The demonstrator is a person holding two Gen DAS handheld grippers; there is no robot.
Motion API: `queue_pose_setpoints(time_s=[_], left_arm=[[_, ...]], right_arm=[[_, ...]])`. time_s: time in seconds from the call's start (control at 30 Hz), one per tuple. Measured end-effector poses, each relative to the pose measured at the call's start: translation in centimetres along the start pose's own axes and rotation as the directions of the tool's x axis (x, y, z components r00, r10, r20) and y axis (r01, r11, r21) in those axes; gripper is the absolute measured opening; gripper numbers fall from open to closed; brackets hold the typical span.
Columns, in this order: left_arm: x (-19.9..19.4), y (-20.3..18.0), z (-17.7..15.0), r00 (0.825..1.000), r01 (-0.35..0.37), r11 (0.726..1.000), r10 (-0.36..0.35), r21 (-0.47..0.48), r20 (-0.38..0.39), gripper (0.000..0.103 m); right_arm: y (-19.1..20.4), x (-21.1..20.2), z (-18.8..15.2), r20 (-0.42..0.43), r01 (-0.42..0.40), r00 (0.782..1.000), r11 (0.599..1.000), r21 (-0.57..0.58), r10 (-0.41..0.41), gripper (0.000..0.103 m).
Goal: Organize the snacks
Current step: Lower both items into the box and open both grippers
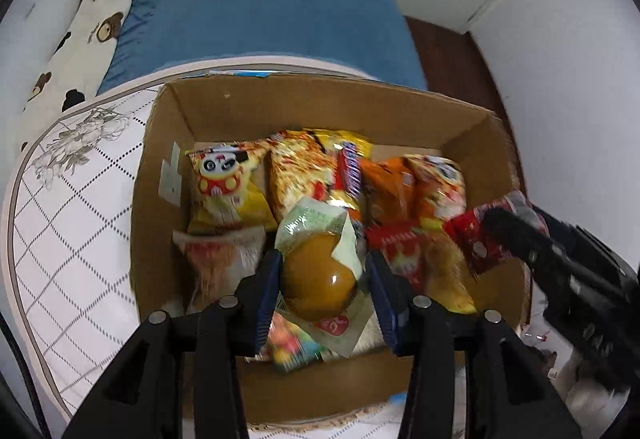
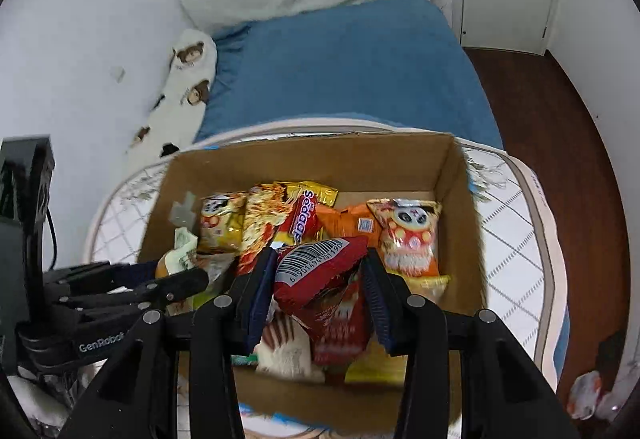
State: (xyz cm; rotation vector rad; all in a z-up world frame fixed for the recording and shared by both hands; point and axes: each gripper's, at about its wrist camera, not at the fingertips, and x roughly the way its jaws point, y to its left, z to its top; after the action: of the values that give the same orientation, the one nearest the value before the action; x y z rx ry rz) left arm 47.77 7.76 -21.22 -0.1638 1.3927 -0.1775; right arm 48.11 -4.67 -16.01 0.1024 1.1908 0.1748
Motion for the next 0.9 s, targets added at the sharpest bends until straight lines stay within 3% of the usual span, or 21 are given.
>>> queue_pose_setpoints(time_s=[0.1, 0.13, 0.17, 0.2, 0.23, 0.33, 0.47, 0.67, 0.9], left_arm=[[1.8, 0.9, 1.5, 0.998, -0.054, 0.998, 0.053, -0.026, -0.028, 0.041], [2.4, 1.0, 1.9, 0.997, -0.058, 0.998, 0.057, -0.028, -0.044, 0.047], [3.0, 1.2, 2.3, 0.996, -0.074, 0.997, 0.072, -0.027, -0.059, 0.059], [3.3, 1.3, 2.4, 0.994, -0.089, 0.996, 0.088, -0.027, -0.064, 0.066], [3.7, 1.5, 2.6, 0.992, -0.107, 0.994, 0.105, -0.028, -0.071, 0.079], [4.4, 1.9, 2.6, 0.99, -0.125, 0.992, 0.122, -0.03, -0.073, 0.083], [5.6, 2.4, 2.3, 0.988, -0.118, 0.993, 0.114, -0.029, -0.106, 0.099], [5.9, 2.7, 1.7, 0.989, -0.106, 0.994, 0.103, -0.028, -0.103, 0.099], [2.8, 1.5, -0.7, 0.994, -0.102, 0.995, 0.102, -0.01, -0.044, 0.099]], right_arm=[[-0.5, 3.5, 0.7, -0.079, -0.021, 0.997, 0.999, 0.03, 0.023, 0.047], [-0.6, 4.4, 0.8, -0.103, -0.017, 0.994, 0.999, 0.037, 0.021, 0.049], [-0.9, 5.4, 0.9, -0.134, 0.002, 0.991, 0.999, 0.045, 0.004, 0.053], [-1.1, 5.8, 0.8, -0.146, 0.018, 0.989, 0.999, 0.046, -0.012, 0.074], [-1.3, 6.3, 0.6, -0.158, 0.042, 0.987, 0.998, 0.043, -0.035, 0.095], [-1.9, 7.3, 0.1, -0.192, 0.099, 0.977, 0.995, 0.031, -0.091, 0.097], [-2.7, 7.9, -0.5, -0.221, 0.14, 0.966, 0.99, 0.024, -0.132, 0.097], [-3.6, 7.2, -1.1, -0.212, 0.149, 0.967, 0.988, 0.031, -0.139, 0.098], [-3.3, 4.2, -2.3, -0.159, 0.15, 0.977, 0.988, 0.023, -0.144, 0.098]])
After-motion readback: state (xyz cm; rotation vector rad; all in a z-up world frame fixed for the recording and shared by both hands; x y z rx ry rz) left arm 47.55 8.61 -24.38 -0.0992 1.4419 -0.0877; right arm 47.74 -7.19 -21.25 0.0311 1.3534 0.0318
